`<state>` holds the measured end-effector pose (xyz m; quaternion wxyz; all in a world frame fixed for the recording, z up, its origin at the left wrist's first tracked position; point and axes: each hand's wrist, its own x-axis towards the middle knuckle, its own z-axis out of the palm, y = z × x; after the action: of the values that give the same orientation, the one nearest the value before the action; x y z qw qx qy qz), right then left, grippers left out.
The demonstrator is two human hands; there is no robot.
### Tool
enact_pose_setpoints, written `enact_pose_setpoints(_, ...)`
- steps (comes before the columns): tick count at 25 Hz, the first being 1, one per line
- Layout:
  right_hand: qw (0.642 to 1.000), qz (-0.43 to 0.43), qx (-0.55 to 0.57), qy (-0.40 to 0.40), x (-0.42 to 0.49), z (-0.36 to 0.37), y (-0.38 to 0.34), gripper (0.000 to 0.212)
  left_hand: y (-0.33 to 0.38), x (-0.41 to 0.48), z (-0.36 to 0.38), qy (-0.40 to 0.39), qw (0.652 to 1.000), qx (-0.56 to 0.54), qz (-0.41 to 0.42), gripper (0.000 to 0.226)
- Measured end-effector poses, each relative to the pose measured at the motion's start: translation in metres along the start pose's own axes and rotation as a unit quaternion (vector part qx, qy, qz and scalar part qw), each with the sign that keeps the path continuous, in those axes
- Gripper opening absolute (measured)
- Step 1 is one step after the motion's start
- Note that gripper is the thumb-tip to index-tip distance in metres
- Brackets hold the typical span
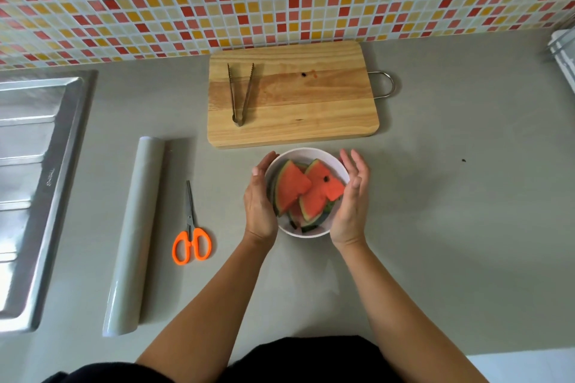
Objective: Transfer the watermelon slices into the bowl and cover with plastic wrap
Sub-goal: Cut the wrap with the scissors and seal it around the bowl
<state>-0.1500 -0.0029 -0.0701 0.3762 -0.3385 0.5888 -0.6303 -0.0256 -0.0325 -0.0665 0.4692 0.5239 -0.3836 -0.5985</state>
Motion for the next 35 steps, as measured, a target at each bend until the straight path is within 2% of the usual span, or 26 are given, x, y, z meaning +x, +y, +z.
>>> enact_pose_setpoints(3,0.995,0.083,0.038,0.037,0.002,0.004,-0.002,0.071,0.000,0.001,0.001,0.010,0.999,-0.035,-0.029,0.052)
enact_pose_setpoints(5,0.985,0.138,0.085,0.062,0.003,0.004,-0.005,0.068,0.000,0.000,0.004,0.019,0.997,-0.058,-0.047,0.051)
enact_pose_setpoints(7,0.970,0.186,0.141,0.070,0.003,0.004,-0.007,0.062,0.001,-0.003,0.006,0.025,0.990,-0.113,-0.084,0.054)
enact_pose_setpoints(9,0.950,0.232,0.197,0.069,0.003,0.002,-0.008,0.064,0.002,-0.004,0.005,0.019,0.978,-0.175,-0.116,0.061)
enact_pose_setpoints(12,0.921,0.285,0.255,0.075,0.006,0.002,-0.015,0.074,0.005,-0.003,0.004,0.013,0.975,-0.178,-0.132,0.069)
enact_pose_setpoints(14,0.922,0.289,0.246,0.070,0.009,0.003,-0.020,0.078,0.008,-0.004,0.005,0.033,0.976,-0.157,-0.148,0.070)
enact_pose_setpoints(18,0.946,0.231,0.227,0.029,0.013,0.010,-0.029,0.077,0.014,-0.006,0.004,0.045,0.976,-0.153,-0.147,0.066)
enact_pose_setpoints(25,0.944,0.201,0.261,0.014,0.016,0.010,-0.035,0.070,0.030,-0.004,0.006,0.037,0.987,-0.087,-0.133,0.067)
enact_pose_setpoints(29,0.932,0.224,0.281,0.051,0.011,0.009,-0.031,0.066,0.036,-0.001,0.010,0.057,0.984,-0.033,-0.167,0.078)
enact_pose_setpoints(33,0.926,0.250,0.272,0.076,0.005,0.008,-0.024,0.061,0.032,0.001,0.012,0.101,0.966,0.043,-0.236,0.106)
enact_pose_setpoints(35,0.926,0.253,0.271,0.073,0.005,0.009,-0.022,0.060,0.029,-0.001,0.013,0.118,0.961,0.045,-0.247,0.106)
